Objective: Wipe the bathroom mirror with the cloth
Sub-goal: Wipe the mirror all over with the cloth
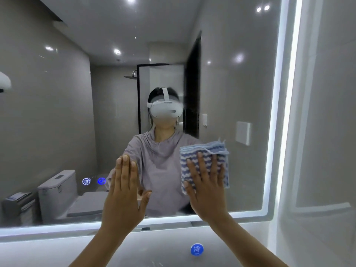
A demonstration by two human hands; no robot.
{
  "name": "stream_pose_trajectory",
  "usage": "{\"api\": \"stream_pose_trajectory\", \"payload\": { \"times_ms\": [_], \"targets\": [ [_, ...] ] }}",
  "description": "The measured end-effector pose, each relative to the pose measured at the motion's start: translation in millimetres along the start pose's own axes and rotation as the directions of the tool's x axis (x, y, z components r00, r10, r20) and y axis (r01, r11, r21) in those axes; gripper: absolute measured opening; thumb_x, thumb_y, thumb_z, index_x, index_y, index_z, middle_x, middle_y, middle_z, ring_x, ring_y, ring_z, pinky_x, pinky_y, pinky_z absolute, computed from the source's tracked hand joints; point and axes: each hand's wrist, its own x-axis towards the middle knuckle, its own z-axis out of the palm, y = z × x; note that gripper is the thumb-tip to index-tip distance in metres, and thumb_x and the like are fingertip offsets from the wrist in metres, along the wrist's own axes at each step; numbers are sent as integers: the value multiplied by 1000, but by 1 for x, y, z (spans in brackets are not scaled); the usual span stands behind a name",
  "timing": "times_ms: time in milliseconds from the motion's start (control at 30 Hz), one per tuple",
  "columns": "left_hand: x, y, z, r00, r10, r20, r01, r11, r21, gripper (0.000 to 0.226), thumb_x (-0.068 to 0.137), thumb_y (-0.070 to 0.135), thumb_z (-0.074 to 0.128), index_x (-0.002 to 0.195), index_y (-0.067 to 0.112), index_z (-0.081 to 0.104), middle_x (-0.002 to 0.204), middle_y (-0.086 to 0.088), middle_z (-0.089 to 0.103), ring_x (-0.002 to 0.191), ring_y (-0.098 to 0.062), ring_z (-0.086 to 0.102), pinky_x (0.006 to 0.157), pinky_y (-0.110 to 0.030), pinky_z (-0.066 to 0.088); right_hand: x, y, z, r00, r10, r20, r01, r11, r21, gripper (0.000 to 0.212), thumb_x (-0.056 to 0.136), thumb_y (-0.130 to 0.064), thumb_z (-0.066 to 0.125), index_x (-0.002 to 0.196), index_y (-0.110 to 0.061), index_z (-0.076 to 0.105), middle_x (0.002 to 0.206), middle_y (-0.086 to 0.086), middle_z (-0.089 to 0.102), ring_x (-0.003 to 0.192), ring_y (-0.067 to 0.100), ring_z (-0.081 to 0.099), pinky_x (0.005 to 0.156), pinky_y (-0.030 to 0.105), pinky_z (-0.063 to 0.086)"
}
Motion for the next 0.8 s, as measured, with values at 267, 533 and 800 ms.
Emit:
{"api": "stream_pose_trajectory", "payload": {
  "times_ms": [267,533,800],
  "targets": [
    [1,2,-6,998,-37,51,38,999,-11,82,92,53,34,148,-5,21,159,-21,10,149,-32,6,121,-39,7,16,-22,-2,987,-159,14,160,983,-91,55,101,-47,22,149,-20,25,157,11,21,143,38,17,119,50,1],
    [0,0,-4,1000,-8,24,8,1000,-9,81,93,52,34,148,-6,20,160,-21,9,149,-34,8,121,-40,9,19,10,-6,982,-189,23,191,977,-91,58,101,-52,19,150,-22,25,159,9,22,147,35,8,120,50,5],
    [0,-1,-2,1000,1,-10,-1,999,-38,82,92,51,37,148,-6,20,160,-20,8,149,-34,6,122,-39,8,21,88,-16,985,-152,-82,135,975,-178,65,99,-49,28,154,-20,10,162,9,4,148,37,4,119,56,8]
  ]
}}
